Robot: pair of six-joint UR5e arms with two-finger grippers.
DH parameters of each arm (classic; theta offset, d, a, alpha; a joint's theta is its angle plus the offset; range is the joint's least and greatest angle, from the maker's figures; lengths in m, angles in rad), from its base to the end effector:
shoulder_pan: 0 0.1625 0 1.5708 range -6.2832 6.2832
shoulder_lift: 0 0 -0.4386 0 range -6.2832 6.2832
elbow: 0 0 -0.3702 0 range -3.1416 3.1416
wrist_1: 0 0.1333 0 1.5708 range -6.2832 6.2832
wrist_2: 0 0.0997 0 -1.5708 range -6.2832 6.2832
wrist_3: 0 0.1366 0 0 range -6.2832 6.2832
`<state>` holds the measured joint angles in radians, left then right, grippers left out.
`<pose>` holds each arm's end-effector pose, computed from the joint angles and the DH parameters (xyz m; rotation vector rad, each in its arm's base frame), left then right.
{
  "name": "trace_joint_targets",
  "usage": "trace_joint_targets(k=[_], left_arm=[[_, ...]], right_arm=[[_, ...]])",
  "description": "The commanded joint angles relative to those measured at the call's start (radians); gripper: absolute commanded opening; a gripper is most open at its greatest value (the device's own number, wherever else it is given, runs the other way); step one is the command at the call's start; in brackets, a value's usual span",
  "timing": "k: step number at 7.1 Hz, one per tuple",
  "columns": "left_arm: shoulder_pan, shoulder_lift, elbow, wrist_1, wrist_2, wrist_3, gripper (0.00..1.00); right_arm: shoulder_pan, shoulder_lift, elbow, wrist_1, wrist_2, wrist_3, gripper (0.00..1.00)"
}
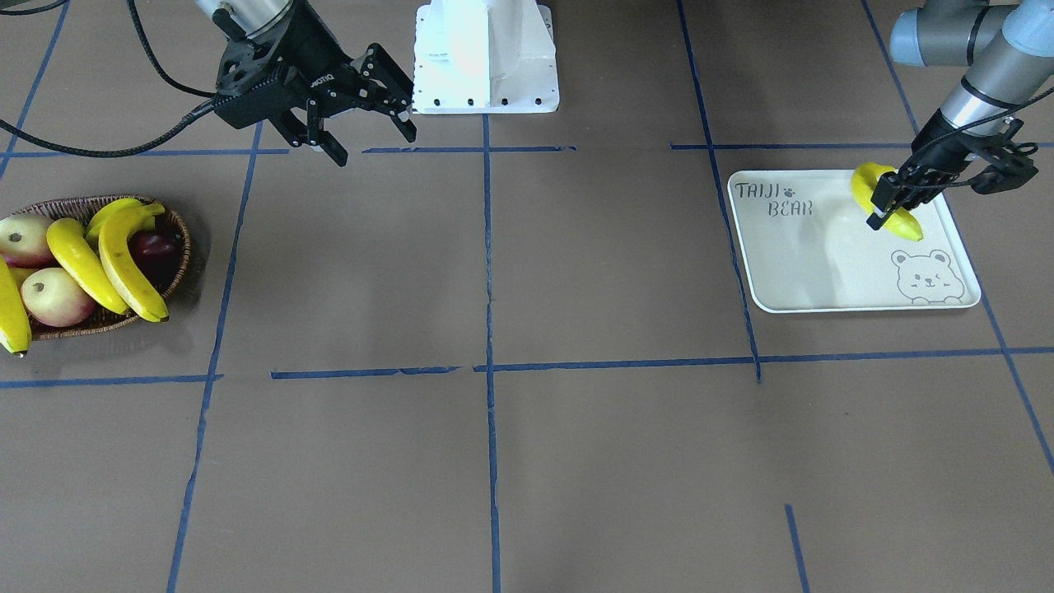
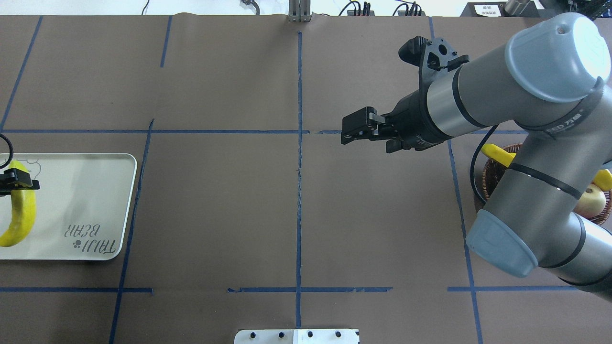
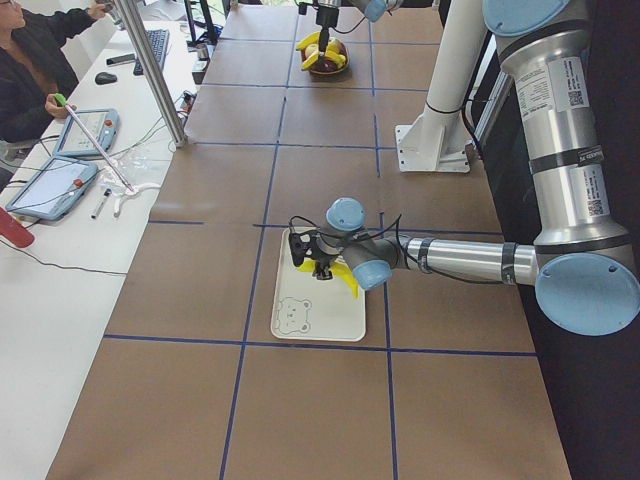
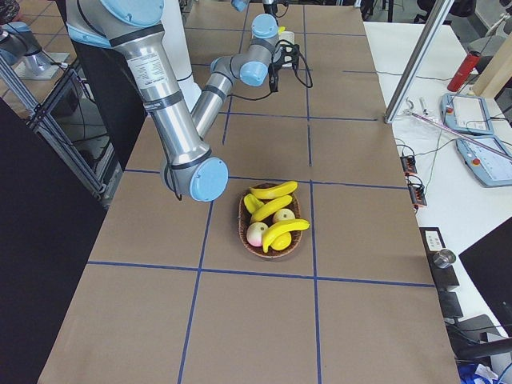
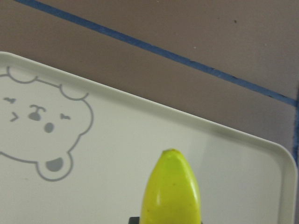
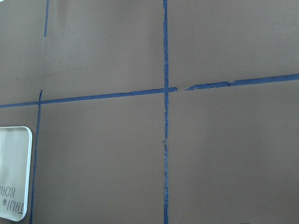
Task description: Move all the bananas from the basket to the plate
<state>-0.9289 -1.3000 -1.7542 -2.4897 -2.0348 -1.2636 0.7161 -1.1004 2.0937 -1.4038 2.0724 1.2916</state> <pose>0.1870 -0.3707 0.6261 0.1176 0.9229 -0.3838 -0.3709 -0.4124 0.1997 0.1513 -1.2043 0.0911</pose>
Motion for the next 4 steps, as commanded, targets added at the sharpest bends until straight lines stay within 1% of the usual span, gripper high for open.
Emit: trace_joint_targets(k=[1,2,3,4], left_arm=[[-0.017,-0.001,0.032,0.032,0.001,0.016,0.0],[-0.025,-0.005,0.035,0.06,0.002,0.085,0.0],[-0.04,-0.04,0.045,0.107,0.022,0.148,0.0],[-0.041,-0.074,0.073,0.132,0.037,0.156,0.0]], right_arm=[[0.003,0.002,-0.001,0.0,0.0,0.001,1.0],[0.003,0.001,-0.003,0.0,0.0,0.002,1.0],[0.003,0.002,-0.003,0.0,0.0,0.0,1.0],[0.003,0.002,-0.004,0.0,0.0,0.0,1.0]])
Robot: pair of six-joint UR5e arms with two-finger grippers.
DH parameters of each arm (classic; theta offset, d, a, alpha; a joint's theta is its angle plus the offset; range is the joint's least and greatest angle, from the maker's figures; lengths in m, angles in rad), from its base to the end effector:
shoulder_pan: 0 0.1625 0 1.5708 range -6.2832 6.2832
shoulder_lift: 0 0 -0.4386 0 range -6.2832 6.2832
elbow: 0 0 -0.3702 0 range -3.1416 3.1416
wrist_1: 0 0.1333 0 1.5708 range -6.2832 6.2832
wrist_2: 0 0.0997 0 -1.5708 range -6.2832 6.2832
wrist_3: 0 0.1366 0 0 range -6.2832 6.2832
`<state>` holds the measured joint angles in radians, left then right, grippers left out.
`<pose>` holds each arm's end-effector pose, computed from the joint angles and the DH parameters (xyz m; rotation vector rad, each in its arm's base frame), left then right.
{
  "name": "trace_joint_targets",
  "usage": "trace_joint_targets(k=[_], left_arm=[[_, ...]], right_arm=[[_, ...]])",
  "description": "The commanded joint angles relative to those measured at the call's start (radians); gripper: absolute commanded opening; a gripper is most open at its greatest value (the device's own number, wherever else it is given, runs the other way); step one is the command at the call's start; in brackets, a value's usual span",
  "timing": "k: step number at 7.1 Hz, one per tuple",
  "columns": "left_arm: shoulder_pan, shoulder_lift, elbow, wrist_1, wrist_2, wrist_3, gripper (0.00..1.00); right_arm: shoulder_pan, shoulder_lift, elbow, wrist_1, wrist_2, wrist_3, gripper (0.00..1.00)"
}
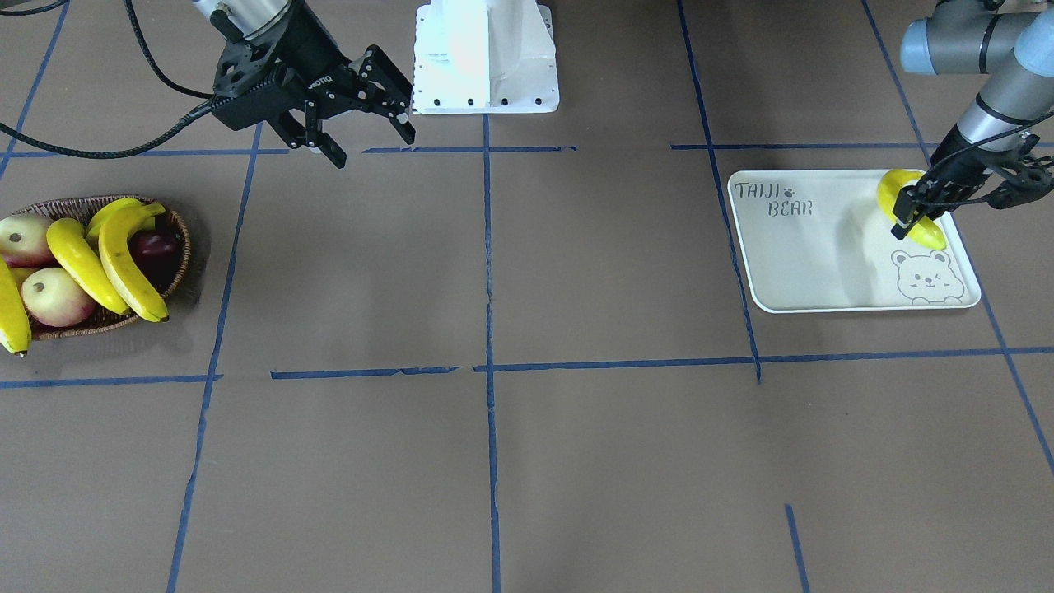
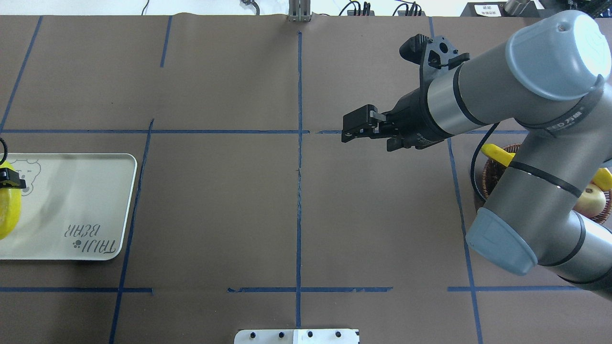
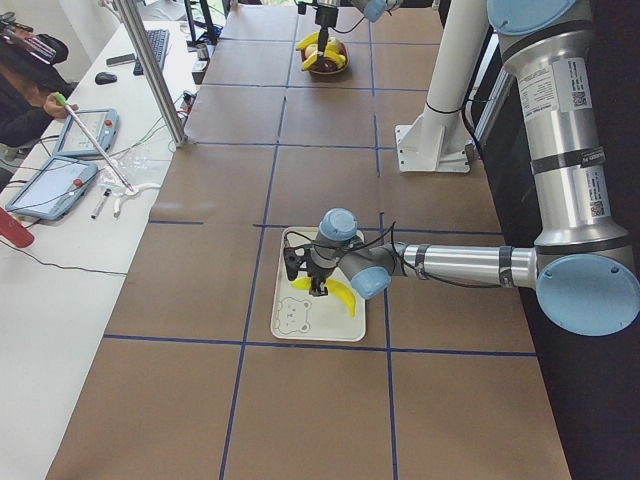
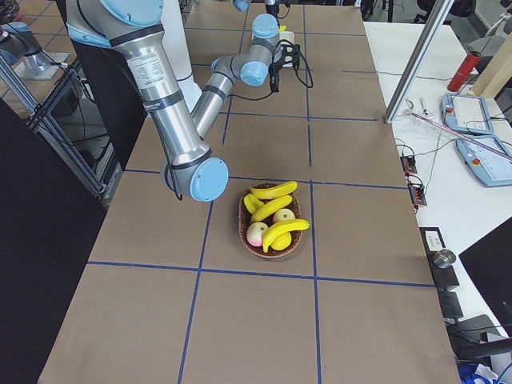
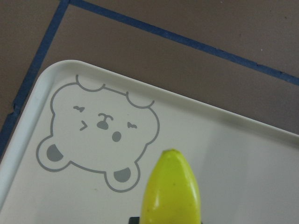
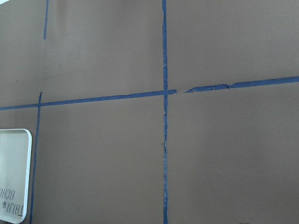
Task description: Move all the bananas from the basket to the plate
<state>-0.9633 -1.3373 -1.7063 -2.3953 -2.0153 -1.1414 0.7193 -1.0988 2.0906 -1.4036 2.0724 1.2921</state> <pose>0.1805 -0.3902 0.6514 0.1329 0.8237 -0.3414 -0.3704 -0.4143 0.1999 0.1522 -1.2031 0.0947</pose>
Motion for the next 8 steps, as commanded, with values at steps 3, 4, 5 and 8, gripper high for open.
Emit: trace_joint_targets(k=[3,4,5,8], left_arm=[[-0.017,-0.042,0.05,0.038,0.018,0.078,0.03],[-0.017,-0.043,0.05,0.038,0.017,0.077,0.34],[-0.018,-0.043,0.06,0.033,0.021,0.077,0.99],[-0.021,-0.04,0.06,0.031,0.075,0.083,1.0]], right_arm=[[0.003,0.002,-0.001,0.0,-0.002,0.001,1.0],[0.003,0.002,-0.001,0.0,-0.002,0.001,1.0],[0.003,0.002,-0.001,0.0,-0.002,0.001,1.0],[0.006,0.002,0.0,0.0,0.0,0.001,1.0]])
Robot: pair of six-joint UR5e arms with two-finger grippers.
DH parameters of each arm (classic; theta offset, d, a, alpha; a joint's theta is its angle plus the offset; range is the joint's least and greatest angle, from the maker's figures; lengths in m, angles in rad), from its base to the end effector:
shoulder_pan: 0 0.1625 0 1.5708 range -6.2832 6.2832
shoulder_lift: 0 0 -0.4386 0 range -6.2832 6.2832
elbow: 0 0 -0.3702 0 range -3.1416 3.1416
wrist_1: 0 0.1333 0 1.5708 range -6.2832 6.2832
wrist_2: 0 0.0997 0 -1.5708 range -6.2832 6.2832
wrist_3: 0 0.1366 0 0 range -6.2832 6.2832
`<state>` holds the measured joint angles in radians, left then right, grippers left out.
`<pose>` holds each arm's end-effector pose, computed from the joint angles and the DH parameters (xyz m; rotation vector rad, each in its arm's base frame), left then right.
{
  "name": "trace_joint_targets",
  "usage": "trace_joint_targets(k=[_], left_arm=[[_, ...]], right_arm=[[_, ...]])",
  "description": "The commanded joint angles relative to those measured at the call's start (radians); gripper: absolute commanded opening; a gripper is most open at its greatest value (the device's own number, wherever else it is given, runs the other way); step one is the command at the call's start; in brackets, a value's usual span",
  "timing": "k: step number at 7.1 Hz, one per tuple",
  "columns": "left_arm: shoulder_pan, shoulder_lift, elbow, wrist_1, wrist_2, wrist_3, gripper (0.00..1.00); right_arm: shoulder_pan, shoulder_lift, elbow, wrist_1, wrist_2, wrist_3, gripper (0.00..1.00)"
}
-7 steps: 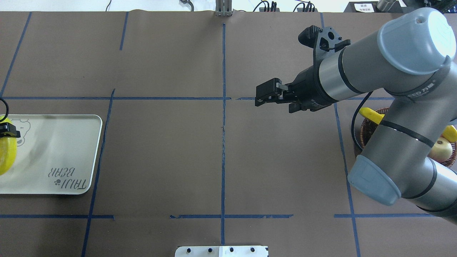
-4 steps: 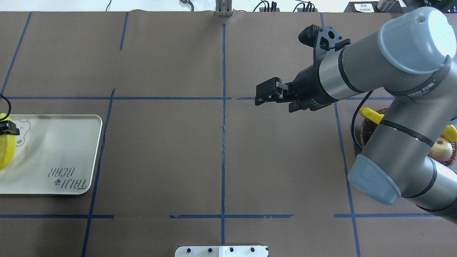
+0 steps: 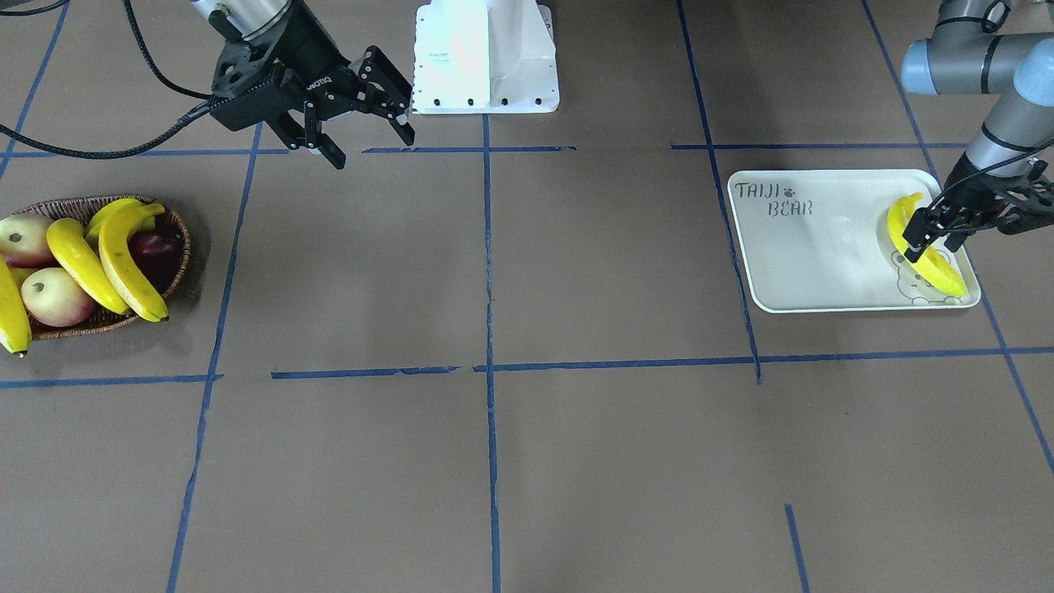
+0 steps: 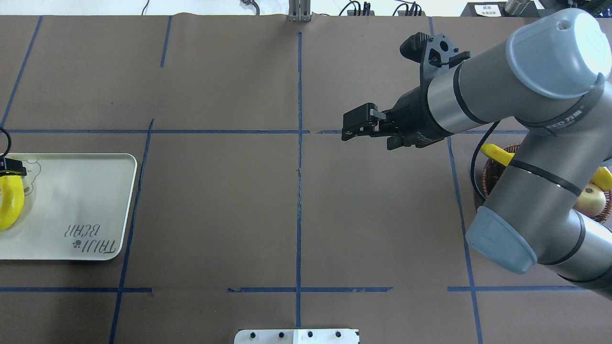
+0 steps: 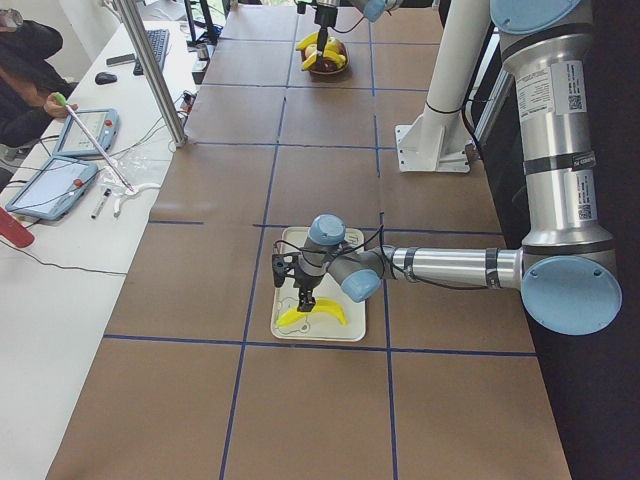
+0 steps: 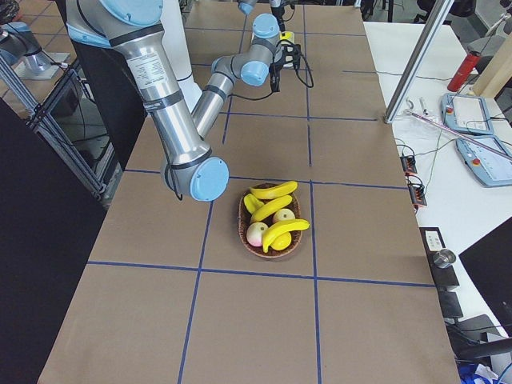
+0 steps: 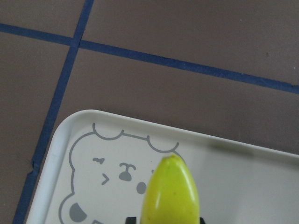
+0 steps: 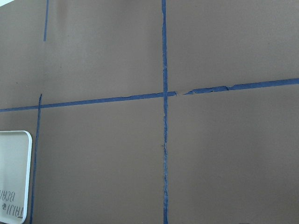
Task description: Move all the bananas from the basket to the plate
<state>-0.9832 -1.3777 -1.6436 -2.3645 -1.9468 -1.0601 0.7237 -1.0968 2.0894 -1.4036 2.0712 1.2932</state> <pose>0.1750 -0.4127 0.6745 0.1874 0.7368 -0.3231 -0.3689 -0.4164 0.1992 0.1557 -1.2032 0.1000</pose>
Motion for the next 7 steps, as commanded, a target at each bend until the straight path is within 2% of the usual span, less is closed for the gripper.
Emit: trace_joint_targets(k=[1,2,3,4,5,7], left_arm=[[-0.015,-0.001,-0.015,0.008,-0.003,0.0,1.0],[-0.078,-0.003,-0.019,0.01,-0.103,0.0,1.0],[-0.168,-0.018,-0.024,0.01,-0.25,0.0,1.0],[-0.219,-0.033,-0.048,0.008,-0.33,0.0,1.0],[-0.219,-0.049,-0.08,0.011,-0.34,-0.001,1.0],[-0.194,-0.121,-0.084,0.011,-0.34,-0.024,1.0]], right_arm=[[0.014,0.0,0.003,0.0,0.006,-0.002,1.0],[0.031,-0.011,0.006,-0.002,0.016,-0.002,1.0],[0.063,-0.038,0.007,-0.002,0.058,-0.002,1.0],[0.116,-0.081,0.014,-0.002,0.084,-0.003,1.0],[0.14,-0.144,0.03,-0.002,0.089,-0.003,1.0],[0.157,-0.3,0.037,-0.003,0.073,-0.026,1.0]])
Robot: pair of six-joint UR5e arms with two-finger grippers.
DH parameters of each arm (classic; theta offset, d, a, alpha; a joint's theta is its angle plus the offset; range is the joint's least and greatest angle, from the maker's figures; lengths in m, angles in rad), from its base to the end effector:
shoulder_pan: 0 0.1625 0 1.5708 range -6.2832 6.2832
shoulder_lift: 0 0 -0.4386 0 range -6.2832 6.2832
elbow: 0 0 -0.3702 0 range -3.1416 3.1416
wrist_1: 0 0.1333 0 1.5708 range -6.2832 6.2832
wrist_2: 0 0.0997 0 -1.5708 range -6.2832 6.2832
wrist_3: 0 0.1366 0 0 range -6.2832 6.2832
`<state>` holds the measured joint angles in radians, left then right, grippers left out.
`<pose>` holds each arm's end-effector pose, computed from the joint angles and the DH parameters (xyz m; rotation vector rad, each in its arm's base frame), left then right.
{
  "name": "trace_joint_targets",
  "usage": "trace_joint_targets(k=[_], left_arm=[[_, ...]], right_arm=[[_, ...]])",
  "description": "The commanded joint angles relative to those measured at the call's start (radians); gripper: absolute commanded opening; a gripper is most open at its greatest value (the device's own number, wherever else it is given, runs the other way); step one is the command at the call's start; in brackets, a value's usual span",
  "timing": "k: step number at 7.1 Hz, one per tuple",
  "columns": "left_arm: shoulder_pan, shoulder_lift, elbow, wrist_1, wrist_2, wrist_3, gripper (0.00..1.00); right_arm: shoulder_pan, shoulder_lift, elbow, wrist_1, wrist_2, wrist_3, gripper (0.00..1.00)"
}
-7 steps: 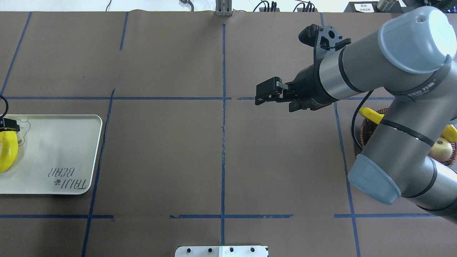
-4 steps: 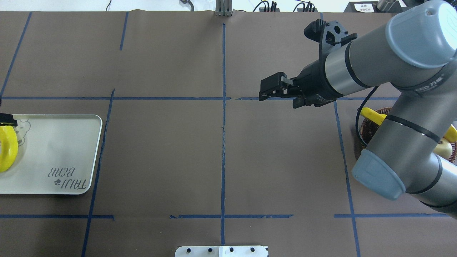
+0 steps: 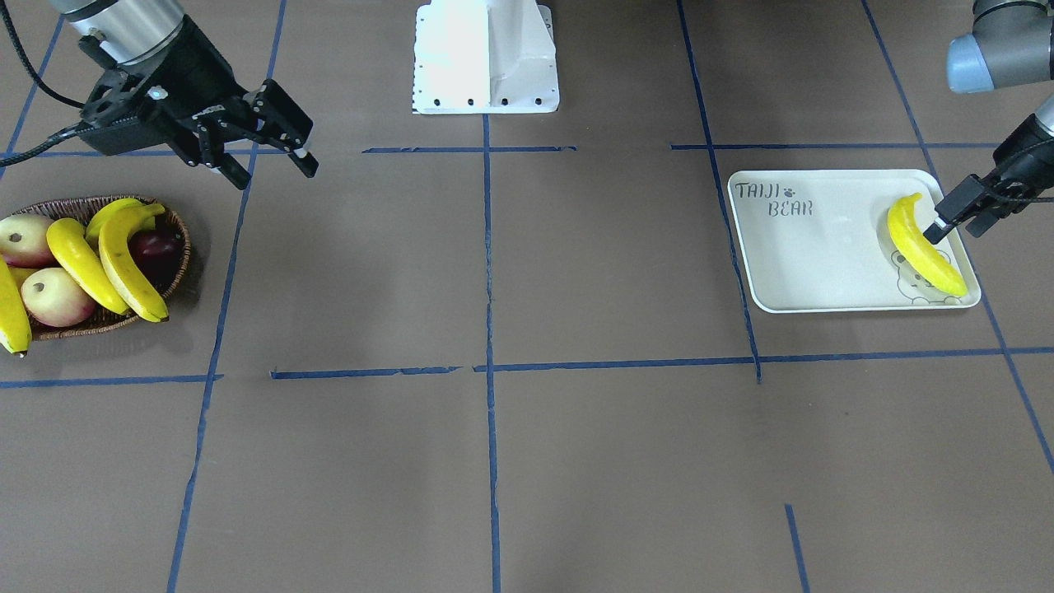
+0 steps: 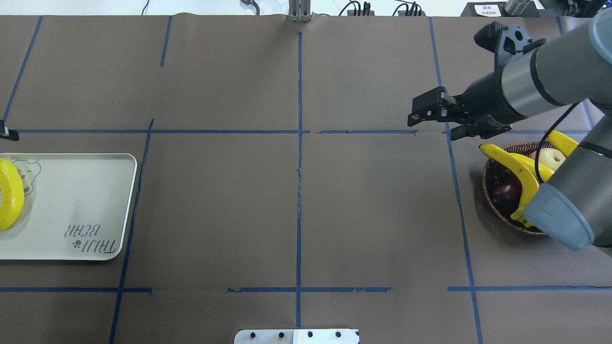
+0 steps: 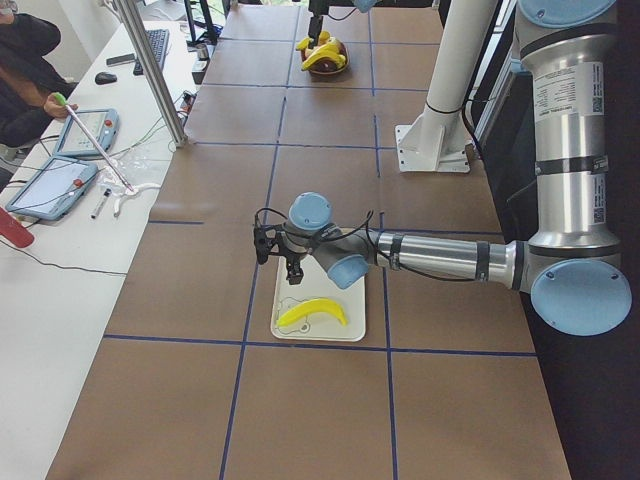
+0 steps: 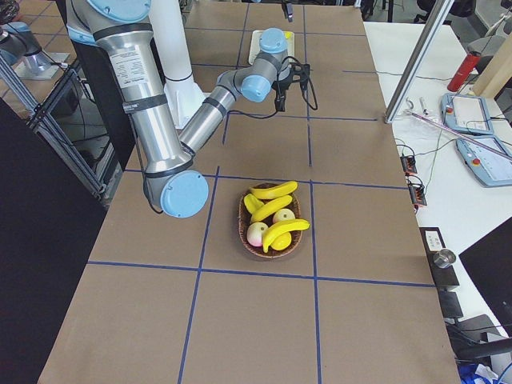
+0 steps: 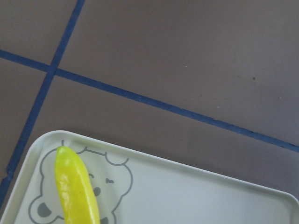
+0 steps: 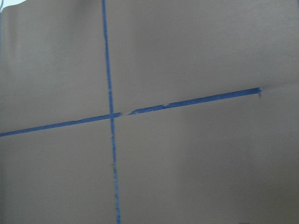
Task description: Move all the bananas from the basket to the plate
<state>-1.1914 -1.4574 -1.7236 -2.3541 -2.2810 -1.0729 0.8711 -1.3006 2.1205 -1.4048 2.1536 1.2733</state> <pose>0.1308 -0.4474 0.5811 0.1445 1.0243 -0.3391 -0.2903 -0.4351 0.2944 0.0821 -1.0913 0.2283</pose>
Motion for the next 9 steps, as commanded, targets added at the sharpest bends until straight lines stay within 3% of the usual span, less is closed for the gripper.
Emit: trace_joint_targets(k=[1,3,6,9], left_arm=[[0.044,-0.052,-0.01,-0.001,-0.012,-0.062,1.0],[0.062,-0.109,0.012,-0.011,-0.086,-0.123,1.0],[0.193,-0.179,-0.005,-0.013,-0.058,-0.274,1.0],[0.222,-0.207,-0.005,-0.013,-0.029,-0.294,1.0]], right_arm=[[0.011,-0.167,0.004,0.003,-0.009,-0.014,1.0],[0.012,-0.254,0.004,0.016,-0.011,-0.022,1.0],[0.012,-0.334,-0.029,0.015,-0.108,-0.165,1.0],[0.008,-0.336,-0.103,0.013,-0.119,-0.365,1.0]])
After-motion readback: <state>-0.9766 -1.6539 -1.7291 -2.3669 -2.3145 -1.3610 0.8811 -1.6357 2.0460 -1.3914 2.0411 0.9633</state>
